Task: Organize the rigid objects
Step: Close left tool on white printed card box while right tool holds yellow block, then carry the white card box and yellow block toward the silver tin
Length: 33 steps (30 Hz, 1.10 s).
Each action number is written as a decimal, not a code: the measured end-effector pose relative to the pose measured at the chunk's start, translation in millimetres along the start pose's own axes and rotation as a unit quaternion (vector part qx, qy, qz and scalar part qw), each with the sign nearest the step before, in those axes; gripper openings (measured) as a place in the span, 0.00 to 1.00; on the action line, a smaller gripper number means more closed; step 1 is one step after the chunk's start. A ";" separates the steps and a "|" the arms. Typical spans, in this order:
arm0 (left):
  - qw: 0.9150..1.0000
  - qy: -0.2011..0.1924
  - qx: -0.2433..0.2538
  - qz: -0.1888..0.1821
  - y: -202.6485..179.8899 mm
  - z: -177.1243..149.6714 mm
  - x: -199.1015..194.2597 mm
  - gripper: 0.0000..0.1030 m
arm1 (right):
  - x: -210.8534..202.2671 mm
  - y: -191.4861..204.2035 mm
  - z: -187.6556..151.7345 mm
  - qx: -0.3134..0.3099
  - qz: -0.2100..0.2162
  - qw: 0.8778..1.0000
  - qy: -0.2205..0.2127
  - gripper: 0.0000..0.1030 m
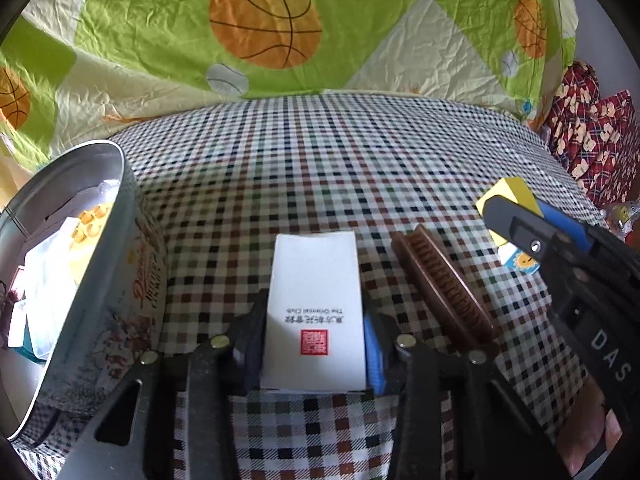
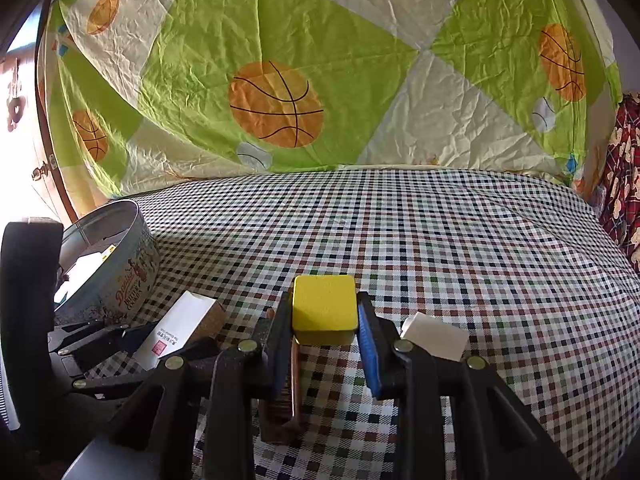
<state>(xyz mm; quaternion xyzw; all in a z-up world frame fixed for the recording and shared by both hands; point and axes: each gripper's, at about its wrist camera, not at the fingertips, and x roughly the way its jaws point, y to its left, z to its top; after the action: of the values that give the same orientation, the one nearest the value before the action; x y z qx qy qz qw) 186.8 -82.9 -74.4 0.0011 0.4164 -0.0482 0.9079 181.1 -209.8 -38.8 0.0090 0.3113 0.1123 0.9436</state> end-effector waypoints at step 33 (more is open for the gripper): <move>0.990 -0.134 -0.012 0.047 3.0 -5.6 -50.7 0.39 | -17.3 3.3 -0.8 -0.007 -0.006 0.999 -0.045 0.31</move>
<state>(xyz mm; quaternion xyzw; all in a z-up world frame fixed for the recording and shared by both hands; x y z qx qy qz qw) 150.0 -75.3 -39.9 0.0028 0.2914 -0.0003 0.9566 166.5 -210.4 -29.1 0.0050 0.2679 0.1082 0.9573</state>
